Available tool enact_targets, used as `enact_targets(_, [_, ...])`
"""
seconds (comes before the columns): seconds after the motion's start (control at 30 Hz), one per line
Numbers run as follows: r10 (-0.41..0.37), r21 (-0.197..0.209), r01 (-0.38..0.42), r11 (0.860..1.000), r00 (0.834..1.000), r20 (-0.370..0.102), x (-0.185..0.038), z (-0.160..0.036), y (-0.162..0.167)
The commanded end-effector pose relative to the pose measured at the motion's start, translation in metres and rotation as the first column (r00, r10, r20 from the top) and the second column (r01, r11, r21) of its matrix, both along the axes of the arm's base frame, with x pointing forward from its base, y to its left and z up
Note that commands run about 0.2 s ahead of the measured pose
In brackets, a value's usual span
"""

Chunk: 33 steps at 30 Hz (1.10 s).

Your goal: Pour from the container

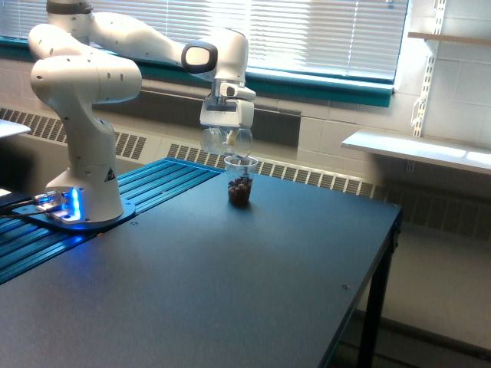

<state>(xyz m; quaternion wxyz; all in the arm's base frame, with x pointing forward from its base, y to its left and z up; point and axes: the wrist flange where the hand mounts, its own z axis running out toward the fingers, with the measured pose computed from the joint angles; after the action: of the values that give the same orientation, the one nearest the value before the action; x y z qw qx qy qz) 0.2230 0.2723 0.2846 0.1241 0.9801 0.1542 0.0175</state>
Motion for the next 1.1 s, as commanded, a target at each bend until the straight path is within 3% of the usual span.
enact_targets(0.03, [0.017, 0.0, -0.017, 1.0, 1.0, -0.018, 0.001, 0.002, 0.002])
enact_targets(0.67, [0.0, 0.018, 0.0, 1.0, 1.0, -0.014, 0.002, 0.011, -0.008])
enact_targets(1.1, [-0.02, 0.063, 0.02, 0.998, 1.0, 0.009, -0.003, 0.019, -0.016])
